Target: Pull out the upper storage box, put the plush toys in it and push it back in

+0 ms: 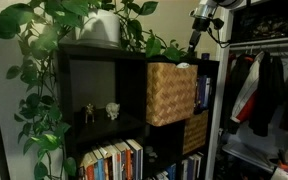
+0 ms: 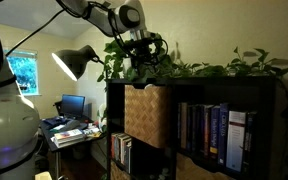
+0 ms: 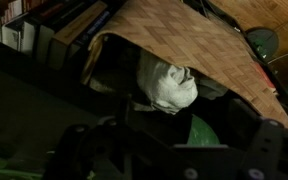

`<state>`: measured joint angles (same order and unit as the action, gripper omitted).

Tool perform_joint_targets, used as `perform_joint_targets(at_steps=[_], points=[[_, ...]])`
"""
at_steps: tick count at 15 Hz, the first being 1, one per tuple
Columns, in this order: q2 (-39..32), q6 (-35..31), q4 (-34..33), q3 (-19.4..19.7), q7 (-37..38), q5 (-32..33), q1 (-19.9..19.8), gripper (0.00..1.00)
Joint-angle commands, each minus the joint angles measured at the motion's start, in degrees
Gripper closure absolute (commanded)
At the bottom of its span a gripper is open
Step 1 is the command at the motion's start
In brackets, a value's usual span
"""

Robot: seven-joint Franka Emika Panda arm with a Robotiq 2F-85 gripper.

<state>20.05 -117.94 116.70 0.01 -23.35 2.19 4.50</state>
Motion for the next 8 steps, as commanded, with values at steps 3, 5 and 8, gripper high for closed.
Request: perform_joint_targets(at_steps=[3, 5, 8], points=[[0.8, -1.05, 1.08, -0.41, 1.19, 1.53, 0.06, 0.0], [3.13, -3.09, 3.94, -1.17, 2.88, 2.84, -0.08, 0.0], [6.46, -5.21, 7.99, -2.53, 6.58, 4.28, 0.01, 0.0]])
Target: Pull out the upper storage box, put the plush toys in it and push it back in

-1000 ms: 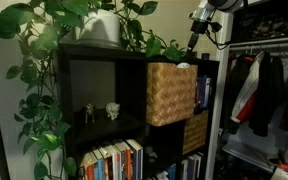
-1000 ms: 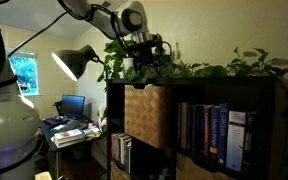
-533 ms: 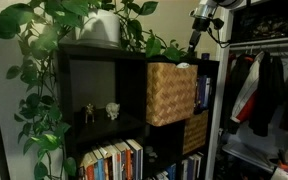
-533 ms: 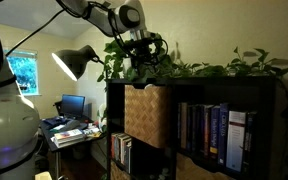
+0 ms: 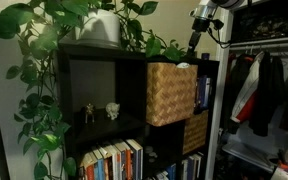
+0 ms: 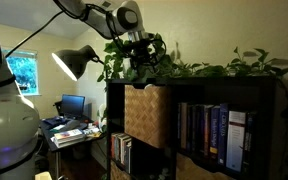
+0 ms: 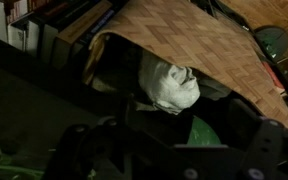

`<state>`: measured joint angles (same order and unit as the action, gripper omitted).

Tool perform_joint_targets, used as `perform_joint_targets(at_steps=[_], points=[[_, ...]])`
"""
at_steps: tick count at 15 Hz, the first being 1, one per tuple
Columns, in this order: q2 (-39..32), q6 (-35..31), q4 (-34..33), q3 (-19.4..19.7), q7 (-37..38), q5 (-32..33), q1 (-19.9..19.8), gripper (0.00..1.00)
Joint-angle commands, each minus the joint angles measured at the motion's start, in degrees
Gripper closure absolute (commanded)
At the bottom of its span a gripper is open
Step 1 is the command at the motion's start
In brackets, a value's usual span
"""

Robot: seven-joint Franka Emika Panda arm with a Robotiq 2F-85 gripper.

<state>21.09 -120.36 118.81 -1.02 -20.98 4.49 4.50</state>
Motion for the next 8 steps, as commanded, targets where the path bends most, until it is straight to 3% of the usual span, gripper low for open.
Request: perform_joint_targets(at_steps=[1, 8], points=[[6.68, -3.26, 7.16, -1.95, 5.33, 2.15, 0.15, 0.0], [14.11, -7.39, 16.12, -4.41, 15.89, 1.51, -0.22, 0.0]])
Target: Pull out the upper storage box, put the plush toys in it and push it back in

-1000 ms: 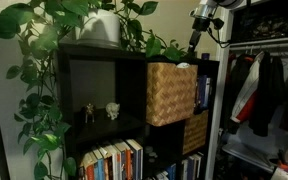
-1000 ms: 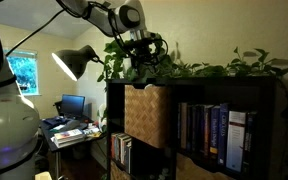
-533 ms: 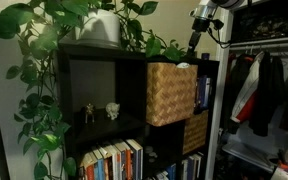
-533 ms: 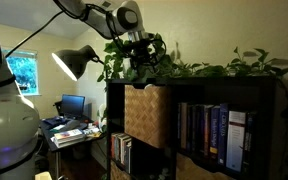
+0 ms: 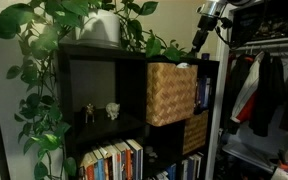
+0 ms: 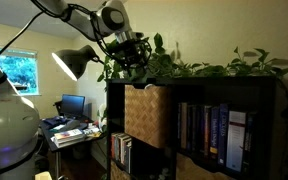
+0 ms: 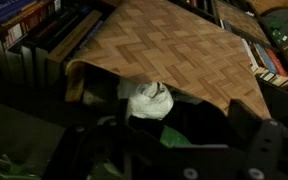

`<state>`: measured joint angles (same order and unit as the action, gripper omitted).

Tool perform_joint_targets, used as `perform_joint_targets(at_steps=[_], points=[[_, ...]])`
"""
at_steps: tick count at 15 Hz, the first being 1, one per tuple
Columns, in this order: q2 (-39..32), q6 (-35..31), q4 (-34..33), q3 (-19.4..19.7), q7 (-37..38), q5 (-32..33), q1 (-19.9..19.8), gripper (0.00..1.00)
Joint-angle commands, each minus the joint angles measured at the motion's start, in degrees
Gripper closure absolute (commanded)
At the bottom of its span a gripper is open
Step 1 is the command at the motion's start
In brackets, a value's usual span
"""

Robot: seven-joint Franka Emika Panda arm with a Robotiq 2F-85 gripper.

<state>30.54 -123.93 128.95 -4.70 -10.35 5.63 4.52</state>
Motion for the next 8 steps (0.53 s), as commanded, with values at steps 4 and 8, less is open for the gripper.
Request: perform_joint_targets(at_steps=[4, 8], points=[[6.27, -9.15, 11.77, -0.24, 9.16, -1.79, 0.21, 0.0], [5.76, -13.72, 16.2, 0.04, 10.12, -3.76, 0.57, 0.31]])
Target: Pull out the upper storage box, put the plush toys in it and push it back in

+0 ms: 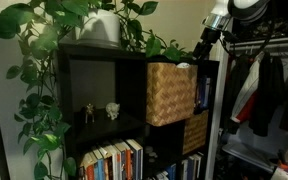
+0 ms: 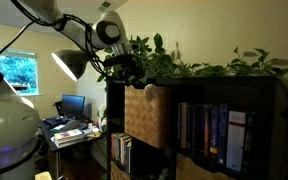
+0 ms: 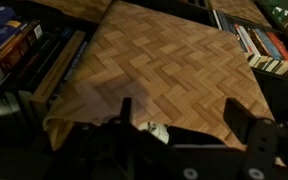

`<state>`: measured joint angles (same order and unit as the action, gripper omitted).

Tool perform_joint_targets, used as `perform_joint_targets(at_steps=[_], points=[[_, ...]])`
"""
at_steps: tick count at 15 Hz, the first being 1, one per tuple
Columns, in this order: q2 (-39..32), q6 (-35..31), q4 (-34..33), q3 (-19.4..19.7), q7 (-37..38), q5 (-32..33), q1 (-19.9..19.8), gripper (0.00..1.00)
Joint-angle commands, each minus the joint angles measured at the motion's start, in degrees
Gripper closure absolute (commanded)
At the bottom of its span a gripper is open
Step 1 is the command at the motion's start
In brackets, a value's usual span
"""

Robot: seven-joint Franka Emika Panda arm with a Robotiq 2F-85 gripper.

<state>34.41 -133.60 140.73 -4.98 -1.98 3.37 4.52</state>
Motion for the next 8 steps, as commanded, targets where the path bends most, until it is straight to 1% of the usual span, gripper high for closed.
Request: perform_joint_targets(at_steps=[1, 2, 4, 8], points=[[1.7, -6.22, 5.49, 0.28, 1.82, -1.61, 0.46, 0.37], [1.52, -8.06, 6.32, 0.39, 1.73, -1.86, 0.57, 0.45], [0.94, -13.41, 7.81, 0.37, 1.55, -1.55, 0.39, 0.59], [-1.49, -20.95, 9.02, 0.65, 1.22, -1.35, 0.02, 0.84]])
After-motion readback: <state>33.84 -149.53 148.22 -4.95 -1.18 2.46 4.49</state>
